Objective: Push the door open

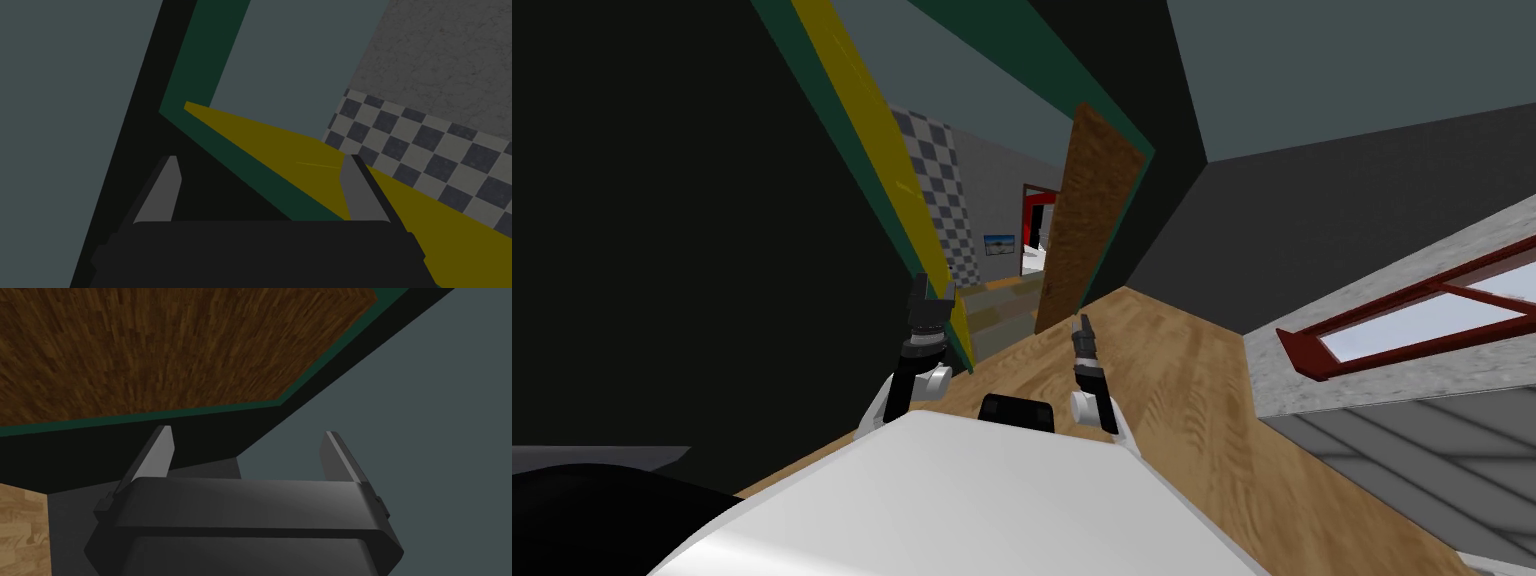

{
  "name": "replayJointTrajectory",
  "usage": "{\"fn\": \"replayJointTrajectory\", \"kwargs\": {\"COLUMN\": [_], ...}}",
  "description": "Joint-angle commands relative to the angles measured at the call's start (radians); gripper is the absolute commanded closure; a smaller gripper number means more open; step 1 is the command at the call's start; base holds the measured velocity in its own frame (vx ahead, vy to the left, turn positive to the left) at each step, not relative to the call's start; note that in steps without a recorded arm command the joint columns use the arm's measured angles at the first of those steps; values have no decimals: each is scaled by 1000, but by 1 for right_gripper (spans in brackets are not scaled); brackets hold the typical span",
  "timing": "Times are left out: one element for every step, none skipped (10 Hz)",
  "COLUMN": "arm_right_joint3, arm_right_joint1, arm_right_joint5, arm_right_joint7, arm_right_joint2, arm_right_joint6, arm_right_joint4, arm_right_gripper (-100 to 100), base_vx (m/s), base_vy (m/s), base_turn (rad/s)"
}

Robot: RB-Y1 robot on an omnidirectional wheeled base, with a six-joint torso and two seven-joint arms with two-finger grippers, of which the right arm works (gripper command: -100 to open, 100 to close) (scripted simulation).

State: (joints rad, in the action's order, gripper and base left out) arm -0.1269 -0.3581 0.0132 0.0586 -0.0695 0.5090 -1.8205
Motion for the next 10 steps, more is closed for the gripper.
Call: {"fn": "replayJointTrajectory", "kwargs": {"arm_right_joint3": [-8,-12,-17,-21,-26,-30,-35,-40,-45,-49], "arm_right_joint1": [16,26,36,47,57,68,79,90,101,112], "arm_right_joint5": [0,-1,-1,-1,-1,-1,-1,-2,-2,-2], "arm_right_joint7": [-5,-7,-10,-13,-16,-18,-21,-24,-27,-30], "arm_right_joint2": [-4,-7,-9,-12,-14,-15,-17,-19,-20,-22], "arm_right_joint6": [14,19,25,30,36,41,47,53,58,64], "arm_right_joint4": [41,64,86,109,132,156,180,204,228,252], "arm_right_gripper": [-100,-100,-100,-100,-100,-100,-100,-100,-100,-100], "base_vx": [98,87,87,92,96,98,93,78,80,96], "base_vy": [-80,-72,-63,-63,-66,-73,-79,-82,-70,-74], "base_turn": [48,45,41,43,41,56,42,40,50,49]}}
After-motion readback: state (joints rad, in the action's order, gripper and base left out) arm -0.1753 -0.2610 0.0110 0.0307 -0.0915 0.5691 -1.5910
